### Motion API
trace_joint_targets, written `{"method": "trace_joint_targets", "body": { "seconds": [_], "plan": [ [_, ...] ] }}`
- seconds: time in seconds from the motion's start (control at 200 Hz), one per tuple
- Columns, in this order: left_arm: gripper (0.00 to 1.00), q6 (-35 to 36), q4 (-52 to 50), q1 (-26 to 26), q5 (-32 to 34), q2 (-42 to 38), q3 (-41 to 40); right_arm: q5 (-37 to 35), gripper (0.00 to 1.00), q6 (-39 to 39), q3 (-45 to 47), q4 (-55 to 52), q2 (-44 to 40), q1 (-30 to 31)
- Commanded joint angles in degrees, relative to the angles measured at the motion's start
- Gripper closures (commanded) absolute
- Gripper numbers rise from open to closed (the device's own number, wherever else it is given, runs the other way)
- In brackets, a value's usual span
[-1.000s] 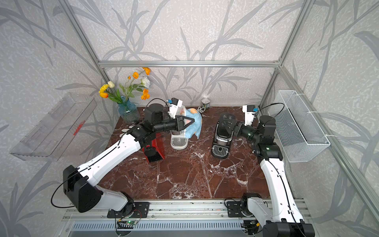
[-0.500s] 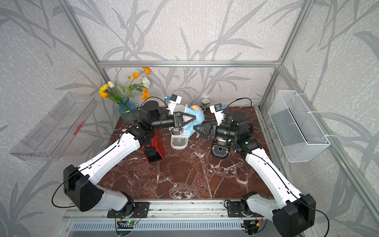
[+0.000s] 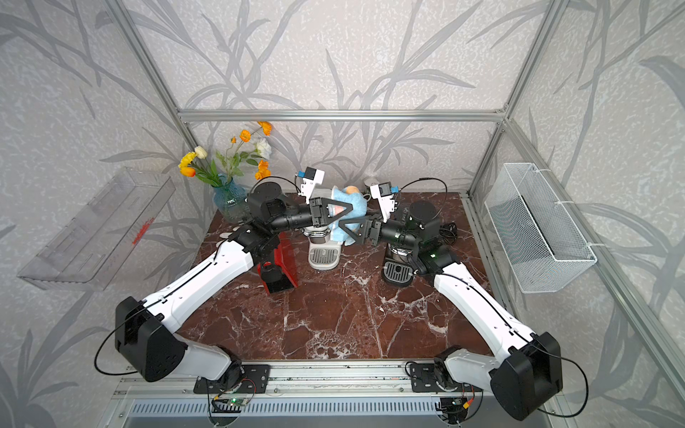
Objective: Wipe the surface of a coffee machine
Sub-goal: Adjust the cleaning item, then wipe the dirt from the surface of the coffee machine.
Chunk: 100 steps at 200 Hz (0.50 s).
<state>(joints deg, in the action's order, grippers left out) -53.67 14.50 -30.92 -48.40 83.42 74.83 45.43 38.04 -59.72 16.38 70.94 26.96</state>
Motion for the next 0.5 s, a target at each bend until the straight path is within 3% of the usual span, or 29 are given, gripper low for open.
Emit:
{"method": "trace_joint_targets", "body": {
  "seconds": [0.0, 0.14, 0.21, 0.285, 0.38, 0.495],
  "plan": [
    [1.0, -1.6, 5.2, 0.7, -1.6, -0.2, -0.1, 1.7, 0.28, 3.7, -0.9, 6.6, 1.0, 1.0],
    [1.0, -0.1, 2.9, 1.2, -1.2, -1.0, -0.2, 0.3, 0.53, 3.1, -0.1, 6.3, 0.5, 0.9],
    [1.0, 0.6, 1.0, 1.8, -0.9, -1.9, -0.8, -0.1, 0.73, 3.5, -0.1, 6.3, 0.7, 1.0],
    [1.0, 1.6, -0.3, 2.8, -0.9, -3.2, -2.2, -0.4, 0.87, 3.5, 0.2, 6.1, 0.6, 1.0],
    [0.79, 4.5, -6.0, 4.6, 0.7, -5.0, -3.4, -2.7, 1.0, 2.2, -0.2, 2.3, 0.4, 1.0],
    [0.6, 10.1, -17.4, 8.3, 4.4, -7.7, -3.5, -6.9, 1.0, -1.0, -2.4, -5.5, 1.3, 1.0]
  ]
}}
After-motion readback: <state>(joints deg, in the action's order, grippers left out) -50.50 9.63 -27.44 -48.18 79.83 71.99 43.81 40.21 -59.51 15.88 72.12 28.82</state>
